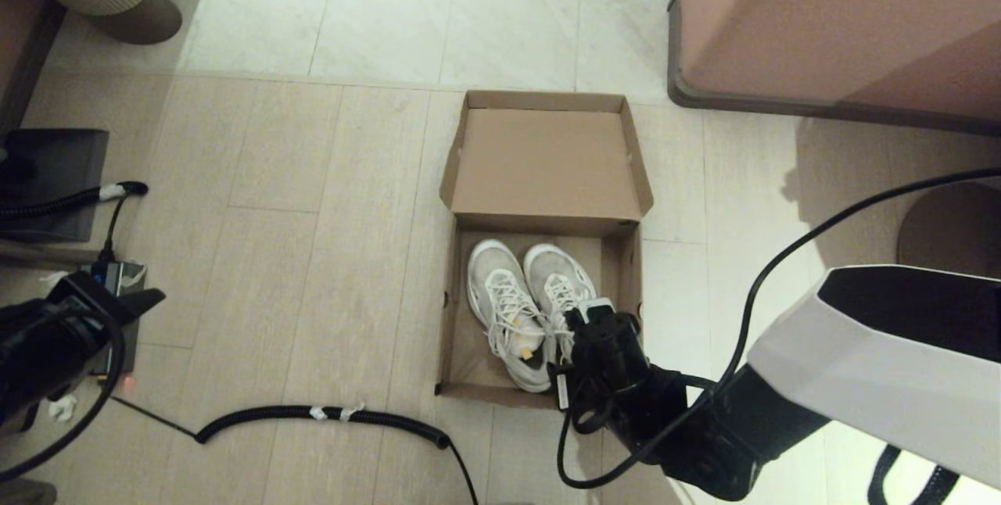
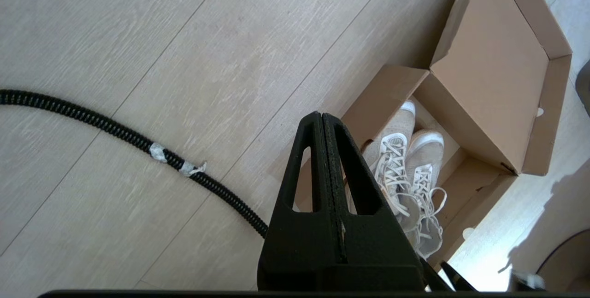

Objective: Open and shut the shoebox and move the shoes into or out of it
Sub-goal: Put the shoes out of the shoe box

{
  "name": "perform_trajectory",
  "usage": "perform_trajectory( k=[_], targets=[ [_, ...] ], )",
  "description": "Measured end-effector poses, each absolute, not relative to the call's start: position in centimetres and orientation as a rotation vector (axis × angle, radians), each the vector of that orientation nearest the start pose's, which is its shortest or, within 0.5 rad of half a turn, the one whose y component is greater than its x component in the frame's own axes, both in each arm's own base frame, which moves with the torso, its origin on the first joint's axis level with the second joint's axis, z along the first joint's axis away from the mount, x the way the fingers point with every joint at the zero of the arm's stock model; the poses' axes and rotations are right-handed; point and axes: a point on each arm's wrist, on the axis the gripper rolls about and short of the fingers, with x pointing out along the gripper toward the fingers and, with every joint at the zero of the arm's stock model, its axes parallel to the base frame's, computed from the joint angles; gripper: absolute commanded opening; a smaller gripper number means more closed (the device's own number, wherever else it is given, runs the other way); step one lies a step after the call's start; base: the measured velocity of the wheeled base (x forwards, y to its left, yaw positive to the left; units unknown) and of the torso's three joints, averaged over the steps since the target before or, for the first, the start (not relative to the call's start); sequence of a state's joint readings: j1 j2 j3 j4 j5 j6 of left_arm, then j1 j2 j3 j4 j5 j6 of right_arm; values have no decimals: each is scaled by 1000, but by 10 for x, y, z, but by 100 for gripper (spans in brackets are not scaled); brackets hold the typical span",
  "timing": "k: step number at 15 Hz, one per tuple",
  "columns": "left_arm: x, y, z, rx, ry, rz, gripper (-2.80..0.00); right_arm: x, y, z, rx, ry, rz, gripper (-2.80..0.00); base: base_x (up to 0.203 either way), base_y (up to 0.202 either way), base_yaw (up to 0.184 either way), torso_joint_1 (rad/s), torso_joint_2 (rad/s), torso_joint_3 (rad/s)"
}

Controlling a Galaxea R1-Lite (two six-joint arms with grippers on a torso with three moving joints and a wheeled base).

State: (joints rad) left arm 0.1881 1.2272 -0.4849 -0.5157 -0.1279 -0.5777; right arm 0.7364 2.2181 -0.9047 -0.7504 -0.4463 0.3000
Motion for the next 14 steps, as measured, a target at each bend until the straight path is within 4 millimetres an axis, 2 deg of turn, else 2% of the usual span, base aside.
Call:
perform_trajectory(
  k=[6, 10, 14],
  targets=[
    [184, 32, 216, -600, 143, 98, -280, 336, 277, 14, -38, 478, 163, 0, 0, 0, 0, 0, 0, 0],
    [184, 32, 218, -599, 134, 95, -280, 368, 271, -6, -41, 493, 116, 0, 0, 0, 0, 0, 0, 0],
    [182, 32, 221, -597, 123, 91, -280, 379, 271, -17, -26, 506, 139, 0, 0, 0, 0, 0, 0, 0]
  ],
)
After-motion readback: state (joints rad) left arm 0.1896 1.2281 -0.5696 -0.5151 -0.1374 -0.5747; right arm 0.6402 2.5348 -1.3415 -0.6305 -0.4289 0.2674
